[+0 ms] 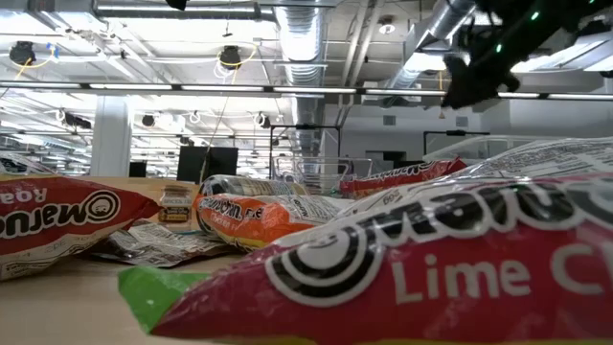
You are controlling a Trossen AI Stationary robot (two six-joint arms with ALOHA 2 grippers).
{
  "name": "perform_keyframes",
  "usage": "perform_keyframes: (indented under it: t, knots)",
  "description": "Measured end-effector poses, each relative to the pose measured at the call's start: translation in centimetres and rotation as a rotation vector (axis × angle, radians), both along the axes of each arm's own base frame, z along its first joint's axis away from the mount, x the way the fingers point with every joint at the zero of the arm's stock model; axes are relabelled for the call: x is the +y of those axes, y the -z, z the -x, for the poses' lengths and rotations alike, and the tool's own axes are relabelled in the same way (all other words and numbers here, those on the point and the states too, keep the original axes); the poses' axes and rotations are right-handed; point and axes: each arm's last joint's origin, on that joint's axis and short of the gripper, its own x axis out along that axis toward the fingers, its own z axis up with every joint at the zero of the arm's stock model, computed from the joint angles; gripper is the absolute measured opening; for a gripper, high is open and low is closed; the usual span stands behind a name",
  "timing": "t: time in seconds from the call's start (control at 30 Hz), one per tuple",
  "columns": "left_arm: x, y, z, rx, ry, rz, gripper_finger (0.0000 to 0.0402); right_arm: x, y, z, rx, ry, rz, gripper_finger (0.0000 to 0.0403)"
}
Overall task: Pick & Place Food Item
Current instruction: Put the brown seasoning bottle into the orange bin
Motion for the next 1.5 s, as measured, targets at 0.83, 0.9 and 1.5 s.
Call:
perform_keyframes:
  t: [0.83, 0.9, 1.5]
  knots:
    - [0.3, 0.0, -0.1, 0.007, -0.002, -0.014, 0.0182, 7.5, -0.8, -2.6, 0.019, -0.778, 0.049, 0.0165]
    - [0.6, 0.0, -0.2, 0.007, -0.014, -0.014, 0.0182, 7.6, -0.8, -2.6, 0.015, -0.784, 0.052, 0.0166]
    - [1.0, 0.0, -0.5, -0.039, 0.041, 0.026, 0.0182, 8.3, -0.5, -3.3, 0.023, -0.829, 0.047, 0.0164]
